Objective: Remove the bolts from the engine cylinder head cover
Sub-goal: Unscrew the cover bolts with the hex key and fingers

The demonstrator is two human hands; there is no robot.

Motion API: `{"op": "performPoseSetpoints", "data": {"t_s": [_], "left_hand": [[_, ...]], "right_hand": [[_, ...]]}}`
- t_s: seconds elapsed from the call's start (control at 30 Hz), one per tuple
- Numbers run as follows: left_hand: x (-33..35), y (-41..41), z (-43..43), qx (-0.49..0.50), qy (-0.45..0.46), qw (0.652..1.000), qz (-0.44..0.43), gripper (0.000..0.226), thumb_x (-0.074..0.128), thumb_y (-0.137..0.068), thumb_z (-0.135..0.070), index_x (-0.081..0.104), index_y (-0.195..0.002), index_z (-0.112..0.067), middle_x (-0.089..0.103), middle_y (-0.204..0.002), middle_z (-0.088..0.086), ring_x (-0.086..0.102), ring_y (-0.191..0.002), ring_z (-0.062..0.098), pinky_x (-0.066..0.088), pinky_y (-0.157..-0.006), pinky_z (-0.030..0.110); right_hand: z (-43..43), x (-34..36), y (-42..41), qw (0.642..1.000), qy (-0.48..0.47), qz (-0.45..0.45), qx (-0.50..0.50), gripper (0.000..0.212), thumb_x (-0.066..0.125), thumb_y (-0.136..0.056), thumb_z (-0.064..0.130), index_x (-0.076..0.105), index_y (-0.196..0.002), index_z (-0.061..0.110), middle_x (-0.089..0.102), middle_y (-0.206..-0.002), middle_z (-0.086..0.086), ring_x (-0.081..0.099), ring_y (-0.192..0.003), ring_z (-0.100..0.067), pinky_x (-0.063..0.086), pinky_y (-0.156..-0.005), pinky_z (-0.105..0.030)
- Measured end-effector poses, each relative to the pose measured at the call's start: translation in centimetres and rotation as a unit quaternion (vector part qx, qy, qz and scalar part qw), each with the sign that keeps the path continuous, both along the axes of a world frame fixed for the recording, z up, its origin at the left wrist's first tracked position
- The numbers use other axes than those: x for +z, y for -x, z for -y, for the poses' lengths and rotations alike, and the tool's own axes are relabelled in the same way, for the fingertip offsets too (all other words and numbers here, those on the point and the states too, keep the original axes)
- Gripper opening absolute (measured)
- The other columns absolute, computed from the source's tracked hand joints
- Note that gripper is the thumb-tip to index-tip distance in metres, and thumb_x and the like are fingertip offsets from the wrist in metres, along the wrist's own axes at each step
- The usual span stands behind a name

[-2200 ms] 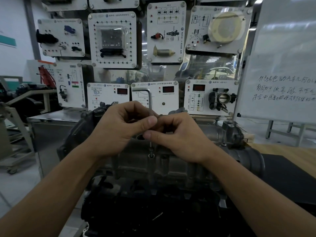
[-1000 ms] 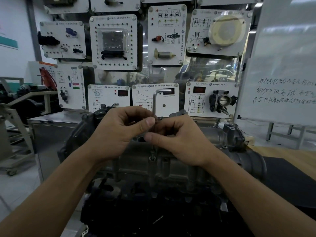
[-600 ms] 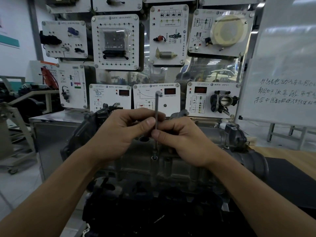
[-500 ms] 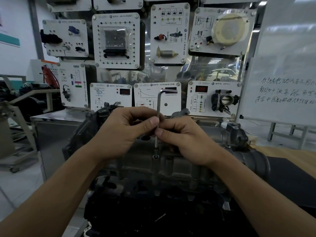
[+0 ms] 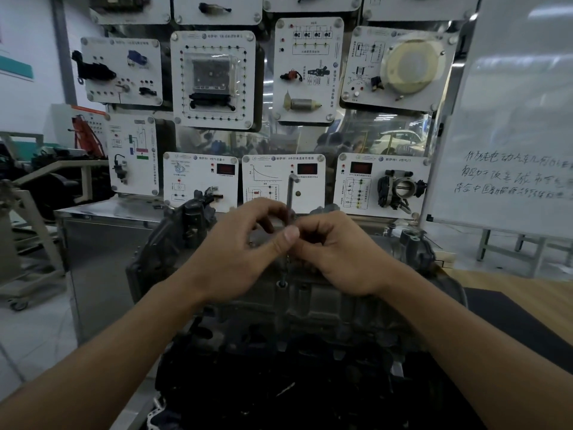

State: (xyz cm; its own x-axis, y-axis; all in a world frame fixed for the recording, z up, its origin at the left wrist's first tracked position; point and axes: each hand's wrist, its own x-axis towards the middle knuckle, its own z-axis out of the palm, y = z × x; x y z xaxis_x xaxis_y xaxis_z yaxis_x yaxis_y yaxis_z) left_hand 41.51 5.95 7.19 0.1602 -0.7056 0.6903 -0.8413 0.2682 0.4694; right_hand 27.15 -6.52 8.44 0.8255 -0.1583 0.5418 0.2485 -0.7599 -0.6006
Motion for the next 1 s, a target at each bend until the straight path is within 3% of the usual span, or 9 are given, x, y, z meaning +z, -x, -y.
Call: {"op": "performPoseSetpoints", "data": {"t_s": [0.1,0.17,0.27,0.33,0.5,0.67,0.77,0.9,1.0], "left_hand": [[-0.2,0.2,-0.7,0.014,-0.023,0.995,0.091,0.038,0.058,-0.084,-0.047,0.059,-0.12,-0.035,0.065,-0.105,-0.012,0.06,-0.1,0.009,0.05,-0.086,0.035],[-0.2,0.3,-0.9,0.041,-0.05,0.989,0.131,0.038,0.066,-0.08,-0.037,0.06,-0.117,-0.036,0.067,-0.1,-0.014,0.062,-0.096,0.007,0.051,-0.084,0.034],[-0.3,0.7,-1.0,-0.002,-0.072,0.996,0.061,0.034,0.078,-0.08,-0.019,0.064,-0.107,-0.033,0.072,-0.091,-0.016,0.067,-0.09,0.002,0.048,-0.078,0.012],[-0.3,0.8,-1.1,-0.015,-0.082,0.996,0.025,0.032,0.081,-0.079,-0.012,0.067,-0.1,-0.032,0.073,-0.087,-0.015,0.068,-0.086,0.0,0.045,-0.075,0.007],[0.1,0.8,-1.0,-0.019,-0.079,0.997,0.011,0.018,0.079,-0.081,-0.014,0.073,-0.085,-0.031,0.074,-0.08,-0.016,0.067,-0.076,-0.001,0.044,-0.069,0.006],[0.0,0.8,-0.9,-0.012,-0.072,0.997,0.01,0.005,0.075,-0.084,-0.028,0.076,-0.079,-0.031,0.074,-0.077,-0.012,0.066,-0.073,0.008,0.048,-0.066,0.013],[-0.2,0.8,-0.7,-0.005,-0.07,0.997,0.016,0.004,0.075,-0.083,-0.028,0.075,-0.079,-0.03,0.073,-0.075,-0.012,0.067,-0.072,0.009,0.05,-0.065,0.017],[-0.6,0.8,-0.5,0.021,-0.077,0.997,0.01,0.002,0.077,-0.082,-0.026,0.077,-0.083,-0.023,0.075,-0.077,-0.012,0.068,-0.074,0.002,0.048,-0.068,0.011],[-0.5,0.7,-0.5,0.021,-0.098,0.995,0.007,0.005,0.076,-0.084,-0.025,0.077,-0.081,-0.021,0.075,-0.077,-0.007,0.068,-0.072,0.006,0.048,-0.067,0.015]], "right_hand": [[-0.3,0.6,0.5,0.998,0.034,-0.053,-0.031,0.023,0.054,-0.101,0.015,0.065,-0.088,-0.001,0.052,-0.064,-0.006,0.043,-0.054,-0.014,0.037,-0.053,-0.029],[-0.6,0.6,0.6,0.995,0.055,-0.066,-0.05,0.021,0.052,-0.102,0.015,0.066,-0.091,0.004,0.056,-0.067,-0.004,0.046,-0.057,-0.01,0.04,-0.055,-0.028],[-0.8,0.4,0.6,0.991,0.088,-0.064,-0.074,0.024,0.051,-0.102,0.017,0.06,-0.082,0.01,0.053,-0.064,0.0,0.044,-0.057,-0.006,0.039,-0.055,-0.027],[-0.8,0.3,0.5,0.99,0.1,-0.057,-0.08,0.027,0.052,-0.102,0.018,0.055,-0.075,0.02,0.05,-0.062,0.006,0.043,-0.056,-0.006,0.038,-0.055,-0.026],[-0.6,0.2,0.5,0.994,0.071,-0.025,-0.074,0.021,0.052,-0.102,0.017,0.065,-0.089,0.008,0.062,-0.068,-0.002,0.049,-0.053,-0.003,0.042,-0.052,-0.02],[-0.6,0.3,0.3,0.997,0.039,-0.007,-0.069,0.018,0.051,-0.102,0.015,0.066,-0.093,0.007,0.06,-0.066,0.0,0.055,-0.058,-0.008,0.049,-0.058,-0.03],[-0.8,0.3,0.1,0.997,0.033,0.024,-0.071,0.023,0.059,-0.099,0.02,0.068,-0.083,0.005,0.063,-0.064,-0.011,0.055,-0.055,-0.014,0.047,-0.055,-0.029],[-1.3,0.3,-0.5,0.992,0.025,0.074,-0.103,0.041,0.06,-0.098,0.027,0.064,-0.069,-0.002,0.061,-0.062,-0.022,0.057,-0.057,-0.034,0.049,-0.054,-0.04],[-1.9,0.1,-1.5,0.984,0.038,0.091,-0.149,0.044,0.056,-0.101,0.028,0.061,-0.066,0.003,0.057,-0.055,-0.01,0.049,-0.047,-0.015,0.045,-0.05,-0.034]]}}
